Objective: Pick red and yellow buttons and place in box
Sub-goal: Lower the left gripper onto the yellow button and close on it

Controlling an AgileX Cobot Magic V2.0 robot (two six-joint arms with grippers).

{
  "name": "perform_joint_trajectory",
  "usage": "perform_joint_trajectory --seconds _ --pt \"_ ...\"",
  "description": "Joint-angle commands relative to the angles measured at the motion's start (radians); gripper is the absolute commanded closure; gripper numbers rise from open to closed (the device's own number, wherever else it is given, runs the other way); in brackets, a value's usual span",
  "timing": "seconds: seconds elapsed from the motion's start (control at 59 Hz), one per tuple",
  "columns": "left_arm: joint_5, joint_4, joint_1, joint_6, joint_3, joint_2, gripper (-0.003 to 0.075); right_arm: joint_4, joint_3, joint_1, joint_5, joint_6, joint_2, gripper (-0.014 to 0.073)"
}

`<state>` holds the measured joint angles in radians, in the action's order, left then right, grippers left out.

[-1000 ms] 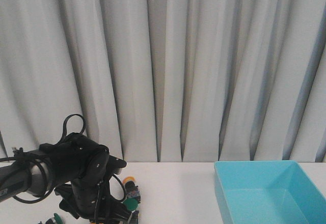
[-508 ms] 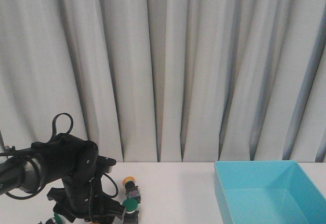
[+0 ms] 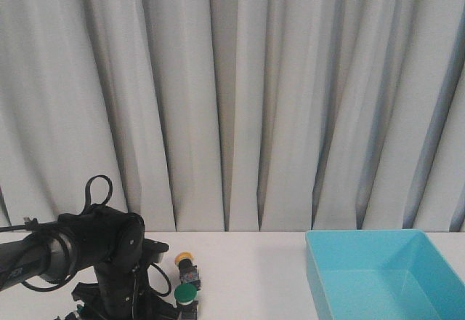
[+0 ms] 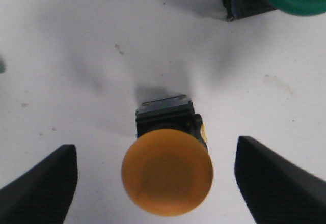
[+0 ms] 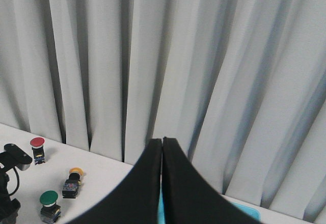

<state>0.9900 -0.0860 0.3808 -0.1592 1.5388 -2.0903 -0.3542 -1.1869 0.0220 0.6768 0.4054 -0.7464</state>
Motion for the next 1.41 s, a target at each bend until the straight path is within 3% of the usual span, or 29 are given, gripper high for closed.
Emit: perform_joint_trajectory --seconds 0.0,0.186,0.458,0.712,1.051,1.186,1.39 --pt "-0.026 0.013 0.001 -0.003 0.027 0.043 0.0129 -0.007 -0.025 0.001 -0.060 0.004 -0.004 0.0602" --pt "-0.053 0.020 0.001 0.001 0.027 0.038 0.0140 -0.007 -0.025 0.001 -0.052 0.004 -0.004 0.0602" --pt "-0.063 0.020 0.001 0.000 0.027 0.038 0.0233 -0.007 -0.023 0.001 -0.052 0.004 -0.010 0.0602" --pt "-0.072 0.020 0.001 -0.004 0.027 0.038 0.0388 -0.009 0.079 0.001 -0.138 0.004 -0.008 0.0602" --pt "-0.083 0.019 0.001 -0.012 0.027 0.038 0.0661 -0.007 0.126 0.001 -0.191 0.008 0.005 0.0602" --pt "-0.073 0.019 0.001 -0.011 0.027 0.039 0.0703 -0.007 0.126 0.001 -0.190 0.008 0.005 0.0602" --pt "-0.070 0.018 0.001 0.018 0.028 0.084 0.0707 -0.009 0.126 0.001 -0.168 0.077 0.005 0.0593"
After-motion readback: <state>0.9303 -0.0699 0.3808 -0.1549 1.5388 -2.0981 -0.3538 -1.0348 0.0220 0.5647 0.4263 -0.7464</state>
